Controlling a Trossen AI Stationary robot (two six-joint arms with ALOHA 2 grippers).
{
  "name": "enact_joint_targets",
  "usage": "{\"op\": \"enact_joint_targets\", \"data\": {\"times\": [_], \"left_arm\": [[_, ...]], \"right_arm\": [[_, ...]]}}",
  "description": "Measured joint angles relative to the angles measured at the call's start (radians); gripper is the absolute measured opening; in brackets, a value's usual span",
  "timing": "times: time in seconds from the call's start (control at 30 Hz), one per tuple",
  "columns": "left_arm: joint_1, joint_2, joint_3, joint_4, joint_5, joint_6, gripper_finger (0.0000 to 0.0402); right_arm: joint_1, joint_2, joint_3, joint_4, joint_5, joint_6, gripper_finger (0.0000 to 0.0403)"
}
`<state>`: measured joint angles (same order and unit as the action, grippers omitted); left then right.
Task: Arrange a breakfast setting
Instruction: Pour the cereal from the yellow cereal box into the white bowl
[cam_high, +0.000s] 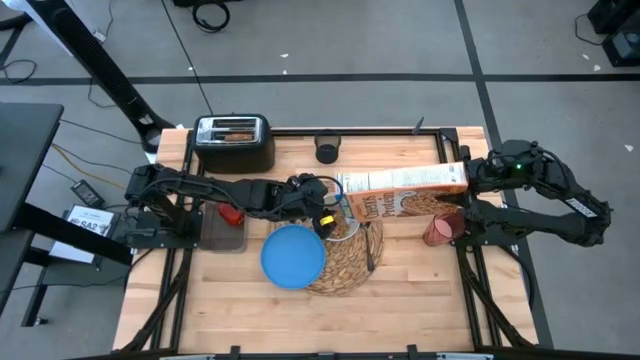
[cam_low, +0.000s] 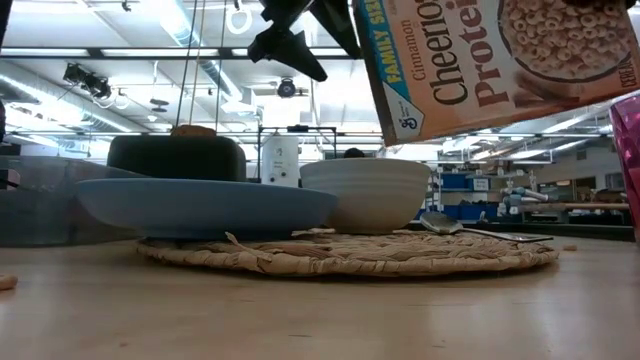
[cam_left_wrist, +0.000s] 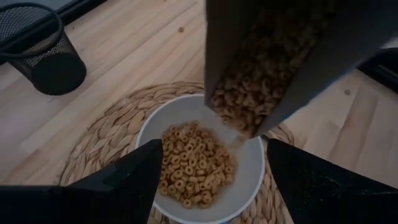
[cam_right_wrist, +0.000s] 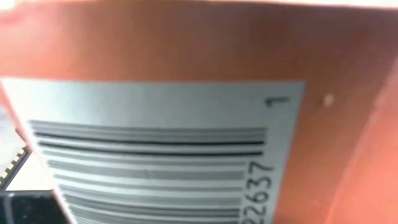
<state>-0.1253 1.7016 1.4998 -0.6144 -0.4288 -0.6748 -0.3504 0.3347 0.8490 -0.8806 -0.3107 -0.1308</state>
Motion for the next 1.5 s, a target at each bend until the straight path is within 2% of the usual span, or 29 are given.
{"op": "enact_joint_targets", "data": {"times": [0.73,1.23,1.5], "left_arm": [[0.000,0.000,-0.001,-0.013,0.014,-0.029,0.0295],[0.005,0.000,-0.002,-0.030,0.026,-0.029,0.0295],[0.004,0.000,-0.002,-0.043,0.027,-0.045,0.0295]], "right_arm": [[0.001,0.048,0.004,0.013,-0.013,-0.027,0.0270],[0.001,0.112,0.005,0.026,0.025,-0.053,0.0270],[0.001,0.104,0.005,0.036,0.021,-0.049,0.0270]]}}
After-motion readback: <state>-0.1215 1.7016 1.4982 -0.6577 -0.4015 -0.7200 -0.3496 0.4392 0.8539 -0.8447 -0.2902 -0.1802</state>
